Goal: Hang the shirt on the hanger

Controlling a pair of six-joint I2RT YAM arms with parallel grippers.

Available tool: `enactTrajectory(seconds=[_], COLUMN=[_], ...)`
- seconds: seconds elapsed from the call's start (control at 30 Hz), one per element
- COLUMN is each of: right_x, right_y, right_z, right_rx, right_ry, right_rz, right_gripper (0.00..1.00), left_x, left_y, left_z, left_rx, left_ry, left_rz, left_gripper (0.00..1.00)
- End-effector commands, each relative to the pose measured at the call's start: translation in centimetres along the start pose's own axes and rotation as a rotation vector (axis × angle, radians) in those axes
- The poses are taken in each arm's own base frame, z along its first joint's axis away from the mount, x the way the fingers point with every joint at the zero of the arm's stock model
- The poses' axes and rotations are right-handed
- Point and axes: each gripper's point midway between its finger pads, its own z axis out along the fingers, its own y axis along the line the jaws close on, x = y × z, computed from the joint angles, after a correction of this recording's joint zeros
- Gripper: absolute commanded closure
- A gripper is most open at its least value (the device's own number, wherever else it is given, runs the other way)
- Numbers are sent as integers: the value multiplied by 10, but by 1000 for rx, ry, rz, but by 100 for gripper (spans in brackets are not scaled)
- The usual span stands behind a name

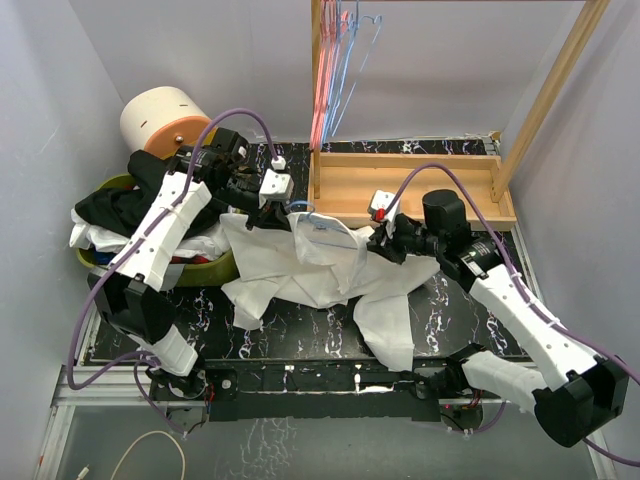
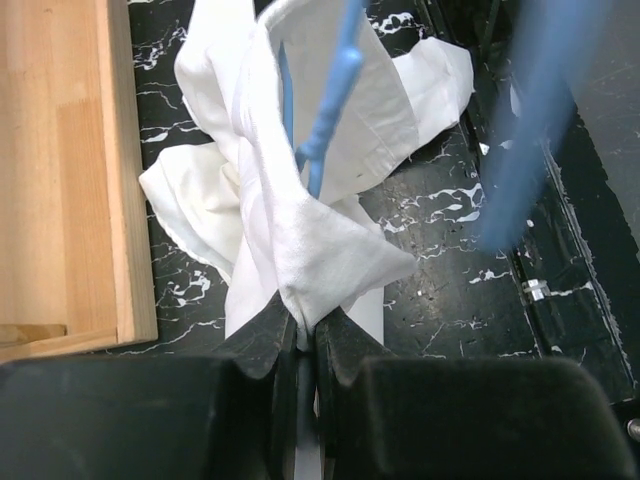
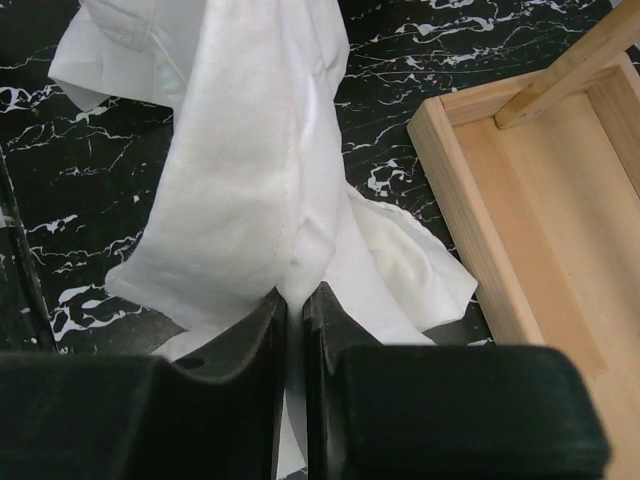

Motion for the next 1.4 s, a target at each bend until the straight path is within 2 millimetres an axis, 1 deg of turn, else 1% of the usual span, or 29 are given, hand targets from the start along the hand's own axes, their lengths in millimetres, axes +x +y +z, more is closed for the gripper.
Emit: enactTrajectory(seconds=[0.0, 0.1, 0.2, 0.3, 0.33, 0.37, 0.4, 0.53, 0.73, 0.87, 0.9, 0.97, 1.0, 1.13, 1.27, 1.33, 1.37], right_x=[-33, -44, -52, -59, -60, -60, -60, -57, -49, -50, -51, -53, -53, -53, -53, -55, -55], right_y=[-10, -2, 5, 9, 10, 10, 9, 10, 10, 11, 11, 10, 8, 2, 11, 17, 20], right_z=[12, 16, 17, 18, 19, 20, 21, 26, 34, 34, 34, 32, 31, 18, -1, -11, -14], right_rx=[10, -41, -83, -110, -113, -114, -114, -128, -145, -147, -147, -137, -119, -14, 28, 34, 33], right_ry=[-124, -173, -212, -250, -258, -264, -267, -269, -250, -264, -269, -276, -278, -303, -344, -369, -375], right_rz=[-63, -63, -56, -47, -46, -44, -43, -24, 0, 0, -1, -3, -1, 21, 39, 61, 80], right_gripper=[90, 85, 83, 83, 85, 90, 92, 92, 89, 82, 82, 91, 92, 92, 92, 92, 92], left_x=[-27, -25, -22, -24, -24, -25, -26, -29, -31, -30, -30, -29, -29, -22, -10, -6, -4], left_y=[-3, 1, 6, 9, 10, 10, 11, 14, 16, 17, 17, 17, 17, 19, 23, 29, 33], left_z=[-1, 3, 7, 11, 13, 14, 15, 18, 21, 23, 23, 23, 23, 24, 23, 23, 22], left_rx=[27, 31, 30, 35, 38, 40, 41, 42, 43, 46, 45, 46, 45, 33, 8, -19, -37], left_ry=[-108, -102, -101, -107, -108, -109, -110, -109, -107, -107, -107, -104, -103, -77, -24, 1, 15], left_rz=[-2, -8, -22, -30, -34, -34, -36, -40, -45, -47, -46, -49, -49, -51, -55, -82, -99], left_gripper=[100, 100, 100, 100, 100, 100, 100, 100, 100, 100, 100, 100, 100, 100, 100, 100, 84])
